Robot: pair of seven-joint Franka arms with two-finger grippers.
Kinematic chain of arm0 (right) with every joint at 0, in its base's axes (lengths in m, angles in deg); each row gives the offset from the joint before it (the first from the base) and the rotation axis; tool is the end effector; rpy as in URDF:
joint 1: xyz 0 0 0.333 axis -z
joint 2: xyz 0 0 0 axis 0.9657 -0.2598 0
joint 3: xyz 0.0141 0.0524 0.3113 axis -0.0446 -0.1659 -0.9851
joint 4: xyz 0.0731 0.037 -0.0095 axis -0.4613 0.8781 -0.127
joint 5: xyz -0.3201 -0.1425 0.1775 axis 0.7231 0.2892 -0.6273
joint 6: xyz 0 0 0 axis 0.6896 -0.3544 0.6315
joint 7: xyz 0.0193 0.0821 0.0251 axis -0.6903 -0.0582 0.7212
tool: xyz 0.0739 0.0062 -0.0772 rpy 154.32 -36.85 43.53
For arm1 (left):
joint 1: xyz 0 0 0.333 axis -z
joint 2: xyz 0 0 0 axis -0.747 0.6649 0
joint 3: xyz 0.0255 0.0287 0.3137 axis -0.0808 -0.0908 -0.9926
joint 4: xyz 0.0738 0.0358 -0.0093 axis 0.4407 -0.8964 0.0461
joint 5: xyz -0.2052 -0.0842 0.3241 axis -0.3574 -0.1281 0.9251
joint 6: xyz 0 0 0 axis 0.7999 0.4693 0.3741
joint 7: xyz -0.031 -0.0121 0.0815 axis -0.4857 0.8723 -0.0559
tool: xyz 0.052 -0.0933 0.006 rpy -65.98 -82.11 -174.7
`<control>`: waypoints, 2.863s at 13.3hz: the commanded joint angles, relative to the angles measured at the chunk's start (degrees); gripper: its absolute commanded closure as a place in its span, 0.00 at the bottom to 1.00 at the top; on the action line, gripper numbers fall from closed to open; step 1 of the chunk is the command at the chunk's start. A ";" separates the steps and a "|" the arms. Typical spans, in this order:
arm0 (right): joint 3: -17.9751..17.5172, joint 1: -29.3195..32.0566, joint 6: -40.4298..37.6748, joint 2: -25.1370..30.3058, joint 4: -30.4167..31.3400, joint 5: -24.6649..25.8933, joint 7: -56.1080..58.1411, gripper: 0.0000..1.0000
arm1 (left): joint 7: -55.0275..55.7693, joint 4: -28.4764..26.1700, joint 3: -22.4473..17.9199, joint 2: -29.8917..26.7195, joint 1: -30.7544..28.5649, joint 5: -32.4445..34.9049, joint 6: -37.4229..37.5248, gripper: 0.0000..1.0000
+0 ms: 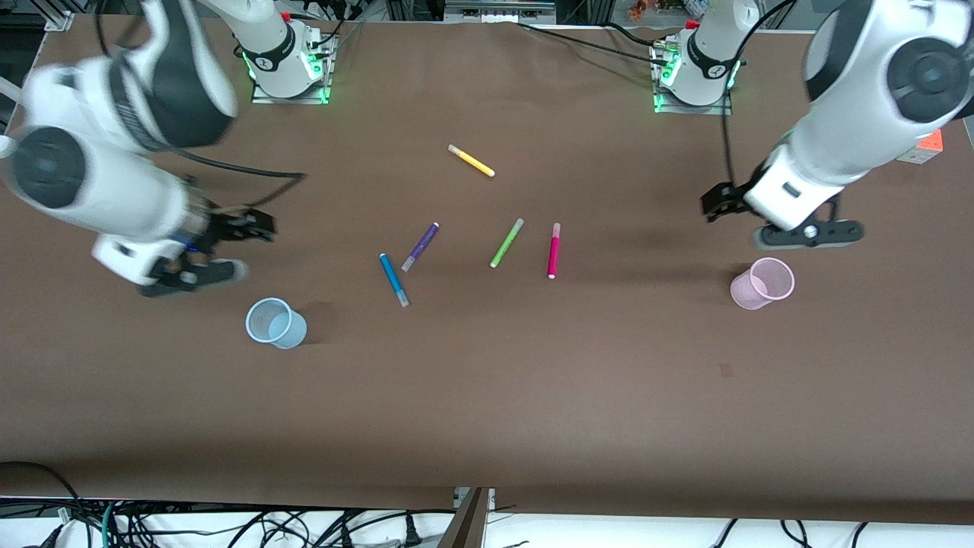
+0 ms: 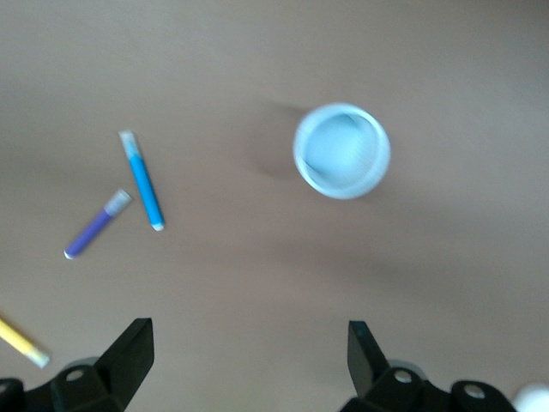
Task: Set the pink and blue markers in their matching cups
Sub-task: 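Reach the right gripper to the blue marker while the left gripper reaches the pink marker, then close the right gripper on the blue marker while the left gripper grasps pink, then carry the blue marker to the blue cup while the left gripper carries pink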
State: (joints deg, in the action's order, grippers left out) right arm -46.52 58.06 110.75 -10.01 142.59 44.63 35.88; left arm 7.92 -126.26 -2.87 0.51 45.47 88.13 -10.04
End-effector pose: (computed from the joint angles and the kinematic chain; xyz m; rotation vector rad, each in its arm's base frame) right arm 0.6233 0.1776 0.4631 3.0783 0.4308 -0.2339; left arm 0.5695 -0.1582 0.5040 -3.1270 -0.1627 0.1483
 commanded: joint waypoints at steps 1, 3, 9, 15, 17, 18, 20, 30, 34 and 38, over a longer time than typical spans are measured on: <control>0.36 -2.27 4.58 -5.21 -1.10 -1.92 0.17 0.00 | 10.92 1.48 5.16 7.16 0.84 1.06 -6.95 0.00; 0.36 -4.46 9.14 -8.99 -0.83 -4.91 0.25 0.00 | 17.08 1.57 5.80 11.56 3.72 1.24 -12.14 0.00; 0.45 -8.86 17.94 -17.88 -0.13 -4.83 0.17 0.00 | 30.55 1.13 5.80 22.55 14.19 13.88 -18.65 0.00; 0.45 -10.71 26.30 -22.54 1.89 -4.92 -2.45 0.00 | 30.65 -5.26 6.06 28.54 15.08 13.46 -30.85 0.00; 0.36 -11.24 27.35 -23.51 2.07 -4.92 -3.09 0.00 | 30.56 -8.35 5.97 28.63 14.99 13.63 -35.00 0.00; 0.36 -11.42 27.88 -23.86 2.24 -4.92 -3.09 0.00 | 30.47 -9.23 5.97 28.98 15.25 13.72 -36.06 0.00; 0.45 -11.59 28.93 -24.39 2.42 -4.92 -3.09 0.00 | 29.69 -11.16 5.97 28.89 15.34 14.25 -36.42 0.00; 0.36 -12.74 31.58 -25.45 2.51 -4.92 -3.17 0.76 | 29.85 -13.37 6.06 28.28 15.17 14.25 -37.65 1.00; 0.89 -12.04 30.96 -23.18 1.81 -4.13 -1.43 0.93 | 28.55 -12.50 6.24 24.43 12.19 13.46 -36.08 1.00; 0.97 -7.47 26.93 -17.02 1.63 -4.75 12.52 0.93 | 17.77 -5.05 10.18 17.40 4.03 4.70 -14.95 1.00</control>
State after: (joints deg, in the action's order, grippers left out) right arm -45.17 48.83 140.20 -30.90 143.08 40.57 41.40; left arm 32.44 -134.53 4.76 22.35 54.31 97.38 -34.80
